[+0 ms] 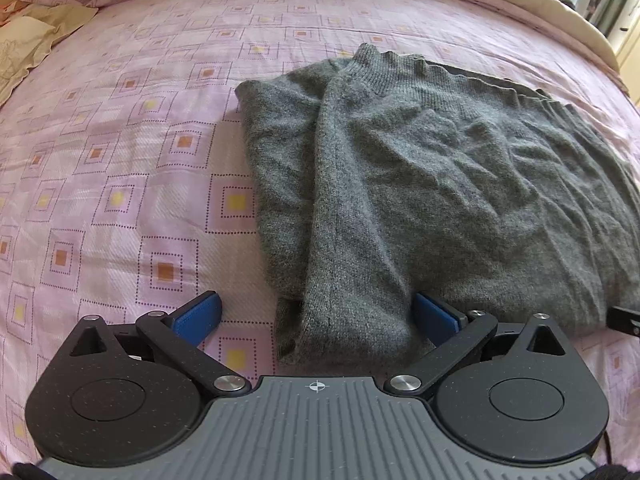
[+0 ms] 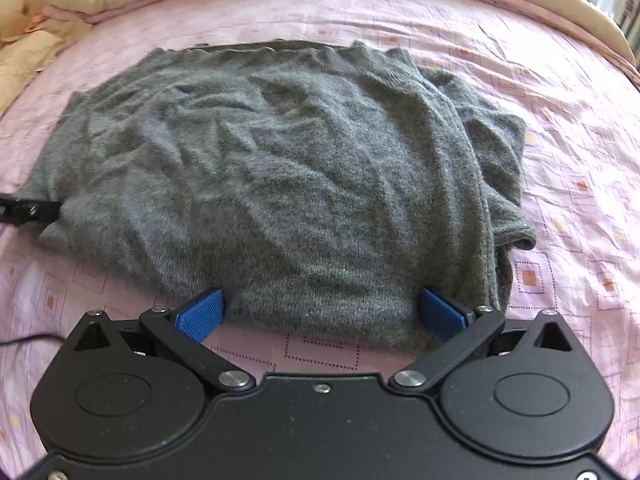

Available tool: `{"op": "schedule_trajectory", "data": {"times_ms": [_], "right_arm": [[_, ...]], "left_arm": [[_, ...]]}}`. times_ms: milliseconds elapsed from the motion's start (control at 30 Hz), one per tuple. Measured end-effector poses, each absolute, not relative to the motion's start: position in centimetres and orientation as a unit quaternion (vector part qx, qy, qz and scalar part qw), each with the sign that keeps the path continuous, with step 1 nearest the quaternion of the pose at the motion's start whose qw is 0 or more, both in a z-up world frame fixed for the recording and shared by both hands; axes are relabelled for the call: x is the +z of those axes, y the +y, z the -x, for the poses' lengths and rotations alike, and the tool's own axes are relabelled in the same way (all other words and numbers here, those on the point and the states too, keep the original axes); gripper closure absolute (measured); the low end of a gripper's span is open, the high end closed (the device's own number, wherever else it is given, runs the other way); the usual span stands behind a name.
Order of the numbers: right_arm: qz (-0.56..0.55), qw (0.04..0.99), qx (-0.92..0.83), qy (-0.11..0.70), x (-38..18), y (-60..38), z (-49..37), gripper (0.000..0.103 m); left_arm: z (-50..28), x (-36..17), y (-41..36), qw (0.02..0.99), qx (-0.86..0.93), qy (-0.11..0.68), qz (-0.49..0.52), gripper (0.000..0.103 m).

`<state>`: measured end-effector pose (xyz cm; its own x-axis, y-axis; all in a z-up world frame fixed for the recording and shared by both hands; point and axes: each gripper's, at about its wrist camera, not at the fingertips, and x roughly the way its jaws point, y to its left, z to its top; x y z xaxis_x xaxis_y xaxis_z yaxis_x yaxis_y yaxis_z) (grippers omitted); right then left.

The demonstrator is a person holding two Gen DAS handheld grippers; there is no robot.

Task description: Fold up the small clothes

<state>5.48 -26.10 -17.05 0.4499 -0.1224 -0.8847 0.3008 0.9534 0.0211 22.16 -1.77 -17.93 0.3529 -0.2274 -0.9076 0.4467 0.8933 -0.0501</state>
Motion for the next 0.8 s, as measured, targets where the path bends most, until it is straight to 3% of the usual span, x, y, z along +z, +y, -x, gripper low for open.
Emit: {"op": "schedule_trajectory", "data": {"times_ms": [467,800], "right_arm": [[-0.206,0.844,-0.109,0.483,-13.0,-33.3,-0.4,0.001],[-0.344,0.812,-0.082,0.465,-15.8,-40.8,-2.9,0.001]], "left_arm": [[-18.5,-16.7,-1.0,0.806,-0.133,0.573,-0.060,0.002],[-15.5,-14.5,-4.4,0.816,-0.142,0.554,-0.078,0.002]]}}
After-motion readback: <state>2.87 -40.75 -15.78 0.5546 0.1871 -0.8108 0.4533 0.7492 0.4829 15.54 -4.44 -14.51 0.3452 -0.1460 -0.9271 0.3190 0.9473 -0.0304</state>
